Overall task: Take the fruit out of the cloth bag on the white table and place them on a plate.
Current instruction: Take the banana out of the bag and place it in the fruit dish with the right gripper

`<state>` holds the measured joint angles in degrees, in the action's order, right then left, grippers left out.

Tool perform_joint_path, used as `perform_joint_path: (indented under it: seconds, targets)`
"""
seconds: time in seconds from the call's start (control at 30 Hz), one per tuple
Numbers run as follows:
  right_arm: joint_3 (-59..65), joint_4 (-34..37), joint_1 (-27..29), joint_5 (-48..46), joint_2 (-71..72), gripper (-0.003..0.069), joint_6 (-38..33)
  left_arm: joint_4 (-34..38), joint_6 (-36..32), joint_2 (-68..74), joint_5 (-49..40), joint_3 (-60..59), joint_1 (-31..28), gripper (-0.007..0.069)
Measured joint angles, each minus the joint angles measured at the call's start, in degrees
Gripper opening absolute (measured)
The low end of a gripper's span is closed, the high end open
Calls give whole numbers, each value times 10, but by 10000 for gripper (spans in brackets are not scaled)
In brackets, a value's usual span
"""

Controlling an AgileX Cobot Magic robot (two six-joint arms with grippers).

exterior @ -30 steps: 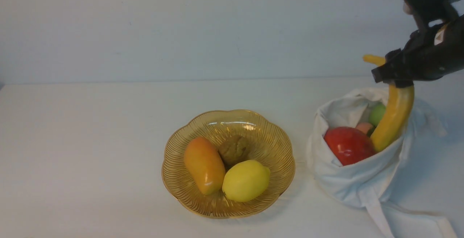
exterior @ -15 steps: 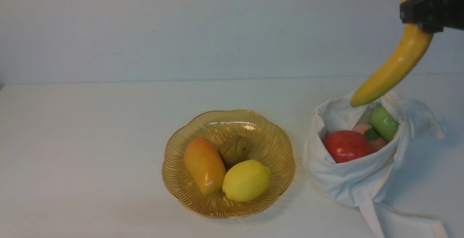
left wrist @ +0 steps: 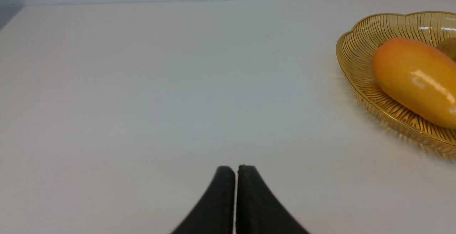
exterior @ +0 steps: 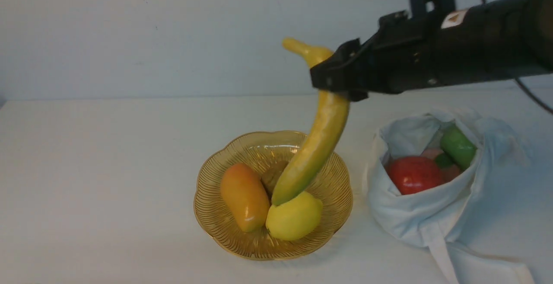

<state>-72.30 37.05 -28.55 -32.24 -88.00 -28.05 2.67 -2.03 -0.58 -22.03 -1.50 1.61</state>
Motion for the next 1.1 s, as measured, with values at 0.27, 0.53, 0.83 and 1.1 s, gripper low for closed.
perform_joint_path:
  seconds: [0.27,0.53,0.83,1.1]
  targets:
    - [0,69,-8,71,-110,311,-8,0,0,0,0,0,0,-8]
    - [0,84,-9,82,-174,311,-9,0,0,0,0,0,0,-8]
    - [0,86,-9,92,-184,410,-9,0,0,0,0,0,0,-8]
    - [0,86,-9,88,-182,541,-9,0,0,0,0,0,0,-8]
